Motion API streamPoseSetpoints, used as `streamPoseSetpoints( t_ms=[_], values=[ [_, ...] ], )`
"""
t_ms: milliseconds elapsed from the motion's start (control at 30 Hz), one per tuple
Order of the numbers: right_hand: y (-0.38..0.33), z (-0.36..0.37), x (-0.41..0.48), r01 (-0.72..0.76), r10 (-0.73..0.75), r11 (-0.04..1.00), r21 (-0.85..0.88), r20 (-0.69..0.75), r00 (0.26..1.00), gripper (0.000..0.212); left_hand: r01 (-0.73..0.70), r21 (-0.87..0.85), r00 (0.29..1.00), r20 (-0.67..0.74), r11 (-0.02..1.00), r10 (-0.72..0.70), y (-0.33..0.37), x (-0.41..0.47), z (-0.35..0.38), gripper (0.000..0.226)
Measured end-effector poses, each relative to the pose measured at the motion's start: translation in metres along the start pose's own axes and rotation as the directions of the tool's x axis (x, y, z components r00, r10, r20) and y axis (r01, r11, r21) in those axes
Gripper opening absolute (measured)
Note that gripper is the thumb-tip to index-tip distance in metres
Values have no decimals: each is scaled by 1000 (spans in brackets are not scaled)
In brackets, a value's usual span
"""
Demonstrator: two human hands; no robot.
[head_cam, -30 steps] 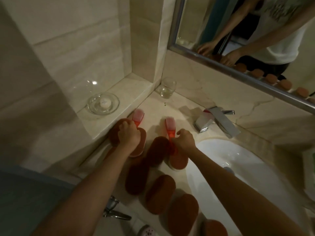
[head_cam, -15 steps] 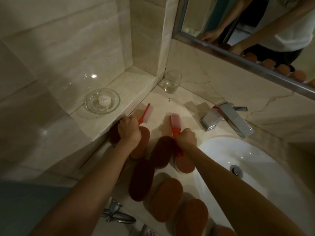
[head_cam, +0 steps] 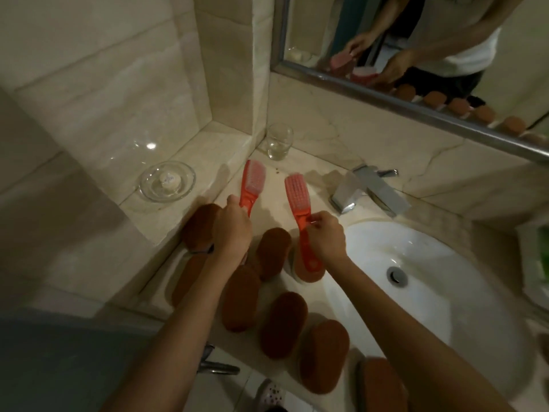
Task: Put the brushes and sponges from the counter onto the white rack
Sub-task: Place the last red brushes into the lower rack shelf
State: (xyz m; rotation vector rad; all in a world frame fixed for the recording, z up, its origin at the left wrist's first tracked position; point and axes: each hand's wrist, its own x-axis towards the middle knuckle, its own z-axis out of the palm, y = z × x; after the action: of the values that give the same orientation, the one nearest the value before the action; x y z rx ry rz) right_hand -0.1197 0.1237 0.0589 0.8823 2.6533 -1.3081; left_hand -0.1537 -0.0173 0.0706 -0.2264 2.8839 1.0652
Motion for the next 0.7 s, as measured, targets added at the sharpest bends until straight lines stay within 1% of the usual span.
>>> streamPoseSetpoints(
  t_ms=[100,167,233,300,433,533,600,700],
  values=[
    [27,-35,-25,-105,110,990,96,-46,993,27,-142,71,984,121,987,133,20,-31,4,24],
    [48,-55,-41,-166,182,970,178,-75,981,27,-212,96,960,208,973,188,33,-48,19,23],
    [73,-79,-57,-221,259,937,269,-114,959,28,-296,115,918,310,948,249,50,-67,39,20],
    [100,-105,-74,-261,335,895,363,-158,929,24,-384,105,863,395,917,316,70,-88,61,19],
    [159,-162,-109,-261,439,826,500,-280,854,12,-533,48,727,537,845,428,120,-140,105,18],
    [198,-203,-125,-250,517,773,582,-351,780,4,-579,-18,638,613,815,466,155,-177,135,18],
    [224,-230,-133,-240,556,742,625,-376,741,7,-597,-60,595,636,800,492,179,-203,156,16],
    [262,-274,-141,-219,591,701,679,-380,712,23,-622,-59,574,644,781,506,217,-247,189,20]
  ],
)
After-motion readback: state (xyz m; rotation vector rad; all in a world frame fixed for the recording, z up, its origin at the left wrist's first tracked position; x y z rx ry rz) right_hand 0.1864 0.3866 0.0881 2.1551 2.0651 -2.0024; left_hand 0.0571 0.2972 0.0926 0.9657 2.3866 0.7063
